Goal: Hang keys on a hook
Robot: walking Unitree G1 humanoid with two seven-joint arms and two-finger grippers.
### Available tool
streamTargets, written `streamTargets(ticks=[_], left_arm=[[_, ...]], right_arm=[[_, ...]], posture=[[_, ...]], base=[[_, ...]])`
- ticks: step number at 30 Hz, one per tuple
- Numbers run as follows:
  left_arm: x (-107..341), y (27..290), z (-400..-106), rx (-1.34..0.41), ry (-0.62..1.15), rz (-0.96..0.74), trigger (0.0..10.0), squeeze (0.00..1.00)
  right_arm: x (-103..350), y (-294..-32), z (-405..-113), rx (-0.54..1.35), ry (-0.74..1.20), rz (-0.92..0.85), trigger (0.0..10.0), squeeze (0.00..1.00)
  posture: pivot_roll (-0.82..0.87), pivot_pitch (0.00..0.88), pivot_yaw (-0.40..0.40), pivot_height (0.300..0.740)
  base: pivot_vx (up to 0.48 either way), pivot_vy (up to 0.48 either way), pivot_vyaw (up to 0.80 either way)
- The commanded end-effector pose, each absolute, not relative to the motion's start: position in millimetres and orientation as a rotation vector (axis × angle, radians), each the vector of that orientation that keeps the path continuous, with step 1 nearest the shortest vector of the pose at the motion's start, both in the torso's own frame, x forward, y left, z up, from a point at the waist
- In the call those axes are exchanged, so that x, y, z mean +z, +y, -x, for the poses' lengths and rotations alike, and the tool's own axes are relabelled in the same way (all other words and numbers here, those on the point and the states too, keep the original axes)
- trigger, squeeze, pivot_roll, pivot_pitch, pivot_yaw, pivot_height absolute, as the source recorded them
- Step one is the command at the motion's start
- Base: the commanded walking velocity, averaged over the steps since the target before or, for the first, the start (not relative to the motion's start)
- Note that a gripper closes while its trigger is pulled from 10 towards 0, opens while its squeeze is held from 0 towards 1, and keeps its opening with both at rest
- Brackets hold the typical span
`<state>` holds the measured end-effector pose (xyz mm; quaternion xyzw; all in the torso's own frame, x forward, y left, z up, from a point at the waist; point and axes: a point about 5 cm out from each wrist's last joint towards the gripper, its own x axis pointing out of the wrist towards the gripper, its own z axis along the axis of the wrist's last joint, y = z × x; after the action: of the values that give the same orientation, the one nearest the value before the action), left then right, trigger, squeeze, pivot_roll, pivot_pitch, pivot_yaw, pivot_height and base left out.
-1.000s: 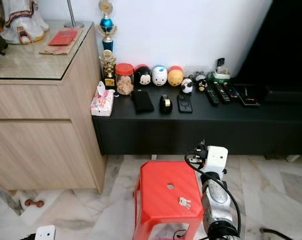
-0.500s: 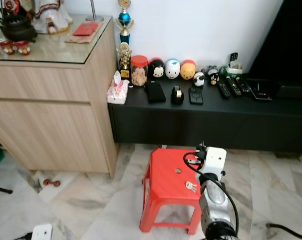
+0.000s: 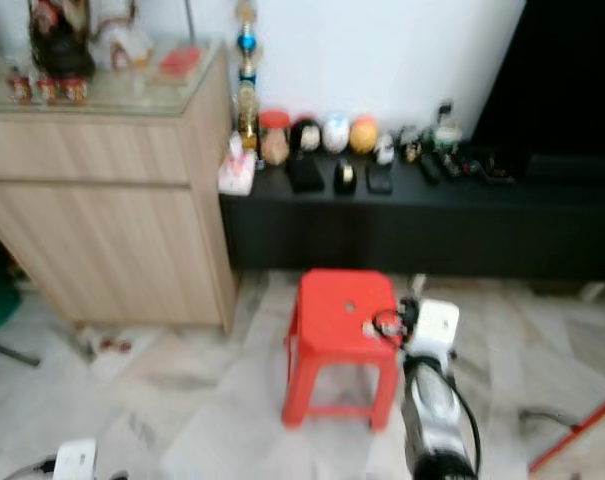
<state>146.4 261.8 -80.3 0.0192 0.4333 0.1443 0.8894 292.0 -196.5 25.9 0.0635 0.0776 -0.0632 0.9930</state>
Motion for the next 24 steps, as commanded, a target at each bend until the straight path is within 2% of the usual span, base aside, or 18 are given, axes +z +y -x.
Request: streamTargets(ticks=[1,5,18,24], left_arm=[[-77.3,261.9,-153.1,0.283,0.880,-0.055,10.0,0.00],[-77.3,260.5,-154.0,0.285,0.875,-0.051,10.0,0.00],[-80.5,254.2,-152.2,0.240,0.906,-0.093,10.0,0.00],[-82.2,252.2,-149.0,0.226,0.916,-0.114,10.0,0.00]], right_arm=[[32.9,-195.3,-298.0,-0.125,0.130,-0.129,10.0,0.00],[32.3,-194.1,-297.7,-0.118,0.134,-0.126,10.0,0.00],[32.6,-193.3,-298.1,-0.103,0.137,-0.109,10.0,0.00],[31.4,-193.2,-297.2,-0.098,0.145,-0.101,10.0,0.00]], posture=[[0.15,0.000,-0.046,0.740],[0.15,0.000,-0.054,0.740],[0.15,0.000,-0.061,0.740],[0.15,0.000,-0.066,0.740]], base=[[-0.285,0.000,0.00],[-0.278,0.000,0.00],[0.000,0.000,0.00],[0.000,-0.377,0.00]])
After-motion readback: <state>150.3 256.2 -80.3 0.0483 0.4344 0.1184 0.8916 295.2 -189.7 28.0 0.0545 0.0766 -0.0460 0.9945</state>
